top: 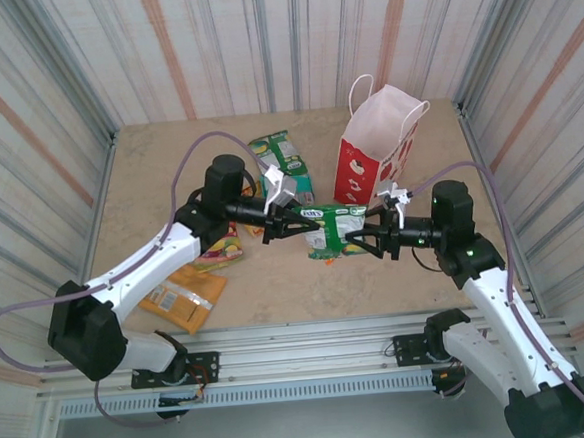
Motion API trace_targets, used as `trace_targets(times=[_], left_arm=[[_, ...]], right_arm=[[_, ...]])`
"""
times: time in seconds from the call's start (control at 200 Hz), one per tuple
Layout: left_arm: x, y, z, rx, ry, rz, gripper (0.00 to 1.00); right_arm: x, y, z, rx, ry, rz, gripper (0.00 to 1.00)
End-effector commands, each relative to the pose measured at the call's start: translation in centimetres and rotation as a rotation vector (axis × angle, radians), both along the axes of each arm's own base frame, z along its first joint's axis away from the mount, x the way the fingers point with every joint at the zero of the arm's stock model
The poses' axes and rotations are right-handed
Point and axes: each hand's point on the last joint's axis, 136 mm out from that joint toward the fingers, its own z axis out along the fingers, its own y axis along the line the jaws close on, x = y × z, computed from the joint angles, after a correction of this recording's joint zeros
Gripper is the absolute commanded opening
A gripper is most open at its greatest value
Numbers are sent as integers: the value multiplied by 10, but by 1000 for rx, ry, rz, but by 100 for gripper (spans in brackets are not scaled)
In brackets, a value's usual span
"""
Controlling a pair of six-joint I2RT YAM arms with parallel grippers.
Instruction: Place the snacks into the paper bag
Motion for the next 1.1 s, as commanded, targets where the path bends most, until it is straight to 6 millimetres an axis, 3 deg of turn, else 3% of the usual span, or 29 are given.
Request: trace_targets(times=[0.0,0.105,0.175,0.271,0.326,0.406,0.451,0.571,0.671,0.847,0.932,1.092], left_arm=[[0,0,16,-35,-52,-31,2],[7,-2,15,-25,-52,1,3],[14,-3,14,-11,-47,49,9],[23,-2,14,-2,-51,101,17],[31,-1,15,7,-53,151,23],[45,3,16,21,-48,248,41],[57,7,16,36,-38,333,53],[88,25,17,63,-12,560,70],[105,42,16,76,0,709,72],[116,58,12,102,-6,831,72],[118,62,8,122,-3,857,72],[121,67,5,144,1,893,72]], right_arm=[[-7,3,19,33,-48,54,46],[-6,2,17,22,-48,40,28],[-4,0,17,17,-59,14,12],[2,-4,23,11,-90,-45,1],[5,-7,27,8,-107,-84,0],[14,-14,35,4,-116,-162,0],[23,-20,42,4,-113,-235,0],[52,-41,64,28,-86,-459,2],[76,-60,91,50,-79,-631,0],[120,-98,137,118,-43,-991,0],[140,-115,147,127,-7,-1156,0],[182,-128,133,15,68,-1398,0]])
